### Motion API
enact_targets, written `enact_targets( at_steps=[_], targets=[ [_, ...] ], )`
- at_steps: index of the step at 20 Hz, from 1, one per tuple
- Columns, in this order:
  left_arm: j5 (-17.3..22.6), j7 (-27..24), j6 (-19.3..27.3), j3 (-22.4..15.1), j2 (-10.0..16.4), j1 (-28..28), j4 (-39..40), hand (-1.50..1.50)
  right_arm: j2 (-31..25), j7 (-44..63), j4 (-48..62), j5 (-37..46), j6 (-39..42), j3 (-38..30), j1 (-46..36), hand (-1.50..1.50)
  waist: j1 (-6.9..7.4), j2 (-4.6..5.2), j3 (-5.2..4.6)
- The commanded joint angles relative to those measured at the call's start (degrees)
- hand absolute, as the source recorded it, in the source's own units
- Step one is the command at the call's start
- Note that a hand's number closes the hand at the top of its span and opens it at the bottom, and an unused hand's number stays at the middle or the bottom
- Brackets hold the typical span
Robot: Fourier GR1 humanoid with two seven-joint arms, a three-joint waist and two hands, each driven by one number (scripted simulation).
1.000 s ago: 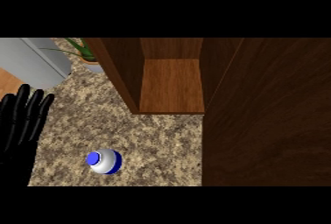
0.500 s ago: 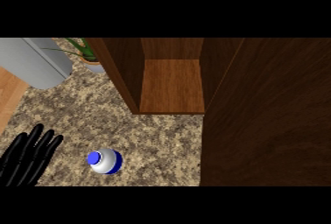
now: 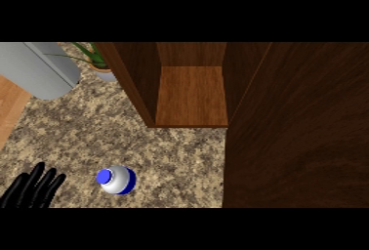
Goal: Pick up the bottled water, place it into the cabinet and close the cabinet
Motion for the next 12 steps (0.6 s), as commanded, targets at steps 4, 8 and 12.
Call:
enact_targets(
  at_steps=[4,8,12],
  targets=[
    [-2.46,-5.08,-1.23,2.74,-1.51,-1.09,6.07,-1.50,-0.10,0.73,-10.65,1.44,0.66,4.36,9.20,-1.50,-0.52,0.03,-0.03],
    [-10.24,-5.49,3.00,-0.54,-5.39,-3.63,9.58,-1.50,0.52,-5.41,-5.12,1.78,2.31,3.14,10.46,-1.50,-0.67,0.08,0.02],
    [-10.75,-11.70,1.37,2.84,-4.61,-0.92,13.86,-1.50,-2.28,-2.95,-11.23,-2.40,3.24,-0.32,13.61,-1.50,-0.50,0.02,0.00]
  ],
)
